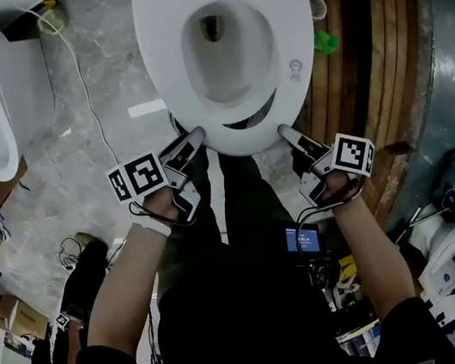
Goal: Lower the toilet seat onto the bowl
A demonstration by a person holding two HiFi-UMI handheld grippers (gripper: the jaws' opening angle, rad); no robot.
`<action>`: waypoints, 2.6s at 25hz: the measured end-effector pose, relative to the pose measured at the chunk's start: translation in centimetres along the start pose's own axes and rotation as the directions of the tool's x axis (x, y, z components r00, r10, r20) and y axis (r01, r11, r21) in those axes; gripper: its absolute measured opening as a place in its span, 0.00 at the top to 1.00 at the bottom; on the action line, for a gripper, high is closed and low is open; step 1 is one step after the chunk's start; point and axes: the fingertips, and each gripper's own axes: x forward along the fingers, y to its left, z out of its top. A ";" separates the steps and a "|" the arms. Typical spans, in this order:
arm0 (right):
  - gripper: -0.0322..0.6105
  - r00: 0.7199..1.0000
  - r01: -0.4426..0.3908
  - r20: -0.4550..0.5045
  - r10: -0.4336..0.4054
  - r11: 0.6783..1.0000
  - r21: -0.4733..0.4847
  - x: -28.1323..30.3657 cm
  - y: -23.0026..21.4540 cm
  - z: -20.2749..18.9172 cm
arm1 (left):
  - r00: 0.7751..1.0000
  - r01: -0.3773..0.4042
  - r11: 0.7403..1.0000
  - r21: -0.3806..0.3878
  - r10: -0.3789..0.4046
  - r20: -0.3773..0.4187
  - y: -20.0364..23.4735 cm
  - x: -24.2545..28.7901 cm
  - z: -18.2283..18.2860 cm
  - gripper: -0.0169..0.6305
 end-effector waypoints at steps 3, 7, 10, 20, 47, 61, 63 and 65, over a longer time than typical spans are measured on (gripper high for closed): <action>0.67 1.000 0.013 -0.002 -0.013 1.000 -0.001 0.5 -1.3 0.1 | 1.000 -0.014 1.000 0.009 0.014 -0.012 0.9 0.8 -0.2 0.70; 0.67 0.999 0.046 -0.013 -0.046 0.999 -0.002 2.0 -3.2 0.1 | 0.999 -0.035 0.999 0.012 0.035 -0.024 3.1 2.0 -0.1 0.70; 0.67 0.997 0.072 -0.024 -0.072 0.997 -0.012 3.2 -4.3 0.2 | 0.998 -0.052 0.999 0.009 0.052 -0.031 4.5 2.7 0.2 0.70; 0.68 0.989 0.139 -0.051 -0.140 0.990 -0.035 6.4 -7.4 0.6 | 0.994 -0.094 0.995 0.021 0.095 -0.057 8.3 4.6 0.9 0.71; 0.68 0.951 0.298 -0.058 -0.303 0.951 -0.083 10.7 -11.5 1.7 | 0.977 -0.172 0.981 0.094 0.183 -0.114 12.6 8.4 2.8 0.71; 0.75 0.959 0.283 0.020 -0.283 0.948 -0.143 7.5 -4.7 1.8 | 0.928 -0.274 0.900 0.339 0.340 -0.151 10.5 3.5 0.4 0.71; 0.75 0.970 0.241 0.031 -0.240 0.954 -0.177 7.1 -1.8 2.5 | 0.930 -0.265 0.877 0.400 0.342 -0.132 8.6 2.3 1.1 0.71; 0.75 0.978 0.209 0.044 -0.204 0.954 -0.215 6.4 1.1 3.1 | 0.942 -0.244 0.867 0.436 0.318 -0.105 5.8 1.2 1.7 0.71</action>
